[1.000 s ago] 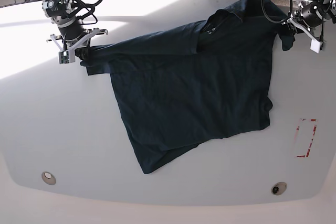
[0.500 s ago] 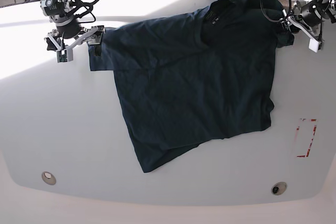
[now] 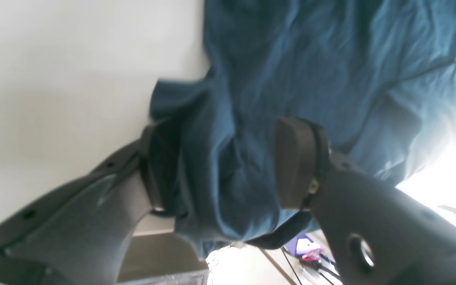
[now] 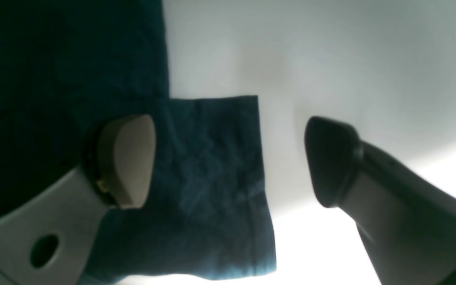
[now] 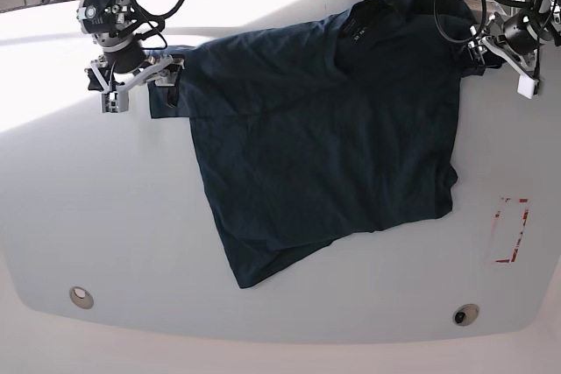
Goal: Fold the T-shirt properly
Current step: 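Drag the shirt with both grippers to spread it flat, then open the left gripper, release the shoulder, and move it toward the hem, then grasp the shirt's hem corner with the left gripper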
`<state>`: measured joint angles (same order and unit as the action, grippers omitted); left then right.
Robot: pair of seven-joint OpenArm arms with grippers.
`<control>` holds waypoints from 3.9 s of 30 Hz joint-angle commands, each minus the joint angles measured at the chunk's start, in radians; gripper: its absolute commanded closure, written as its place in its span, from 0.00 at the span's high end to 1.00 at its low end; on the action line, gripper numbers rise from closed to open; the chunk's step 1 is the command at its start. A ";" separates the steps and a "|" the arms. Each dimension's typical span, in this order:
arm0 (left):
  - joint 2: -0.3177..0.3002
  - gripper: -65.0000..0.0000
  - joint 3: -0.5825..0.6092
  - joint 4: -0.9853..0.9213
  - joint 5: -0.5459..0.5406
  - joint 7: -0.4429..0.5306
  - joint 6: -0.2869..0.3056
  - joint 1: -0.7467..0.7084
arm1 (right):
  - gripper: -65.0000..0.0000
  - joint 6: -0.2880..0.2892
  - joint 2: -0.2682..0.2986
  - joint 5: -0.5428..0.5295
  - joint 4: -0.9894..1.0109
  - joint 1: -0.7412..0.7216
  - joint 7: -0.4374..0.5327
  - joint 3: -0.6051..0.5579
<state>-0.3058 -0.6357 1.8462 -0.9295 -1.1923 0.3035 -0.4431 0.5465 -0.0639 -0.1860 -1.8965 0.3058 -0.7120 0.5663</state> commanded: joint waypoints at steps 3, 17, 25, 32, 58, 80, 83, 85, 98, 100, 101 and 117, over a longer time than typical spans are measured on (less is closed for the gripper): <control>-0.031 0.54 -0.017 0.040 -0.062 -0.024 0.004 0.033 | 0.87 0.007 0.000 -0.019 0.073 -0.089 0.024 0.060; -0.051 0.54 -0.141 0.033 -0.130 -0.107 0.003 0.177 | 0.87 0.010 0.045 -0.022 0.294 -0.179 0.044 0.117; -0.056 0.54 -0.163 0.031 -0.128 -0.108 0.001 0.260 | 0.87 0.010 0.040 -0.022 0.351 -0.173 0.091 0.116; -0.069 0.54 -0.160 -0.021 -0.062 -0.096 -0.002 0.359 | 0.87 0.011 -0.020 -0.017 0.334 -0.167 0.091 0.114; -0.069 0.54 -0.160 -0.254 0.099 -0.093 0.001 0.570 | 0.54 0.011 -0.055 -0.022 0.311 -0.112 0.090 0.054; -0.072 0.54 -0.141 -0.352 0.125 -0.045 0.001 0.613 | 0.00 0.002 -0.037 -0.022 0.225 -0.101 0.082 0.057; -0.074 0.54 -0.072 -0.472 0.166 -0.007 0.001 0.662 | 0.00 0.002 -0.037 -0.022 0.174 -0.089 0.055 0.057; -0.076 0.54 -0.039 -0.538 0.195 0.018 0.001 0.700 | 0.00 0.002 -0.038 -0.022 0.148 -0.086 0.042 0.057; -0.074 0.89 0.155 -0.888 0.254 0.214 0.003 0.852 | 0.00 0.007 -0.058 -0.022 0.012 -0.070 -0.021 0.053; -0.065 0.90 0.172 -0.929 0.254 0.231 0.003 0.866 | 0.00 0.007 -0.058 -0.022 -0.018 -0.063 -0.022 0.051; -0.060 0.90 0.173 -0.939 0.254 0.234 0.003 0.869 | 0.00 0.007 -0.058 -0.022 -0.022 -0.063 -0.022 0.051; 0.050 0.90 0.193 -1.041 0.260 0.259 0.003 0.887 | 0.00 0.010 -0.060 -0.022 -0.054 -0.055 -0.024 0.051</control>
<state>-0.2611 -0.4583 0.8055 -0.6960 -0.9012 0.3176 0.4351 0.5510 -0.1280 -0.1902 -1.9274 0.2543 -0.7616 0.6159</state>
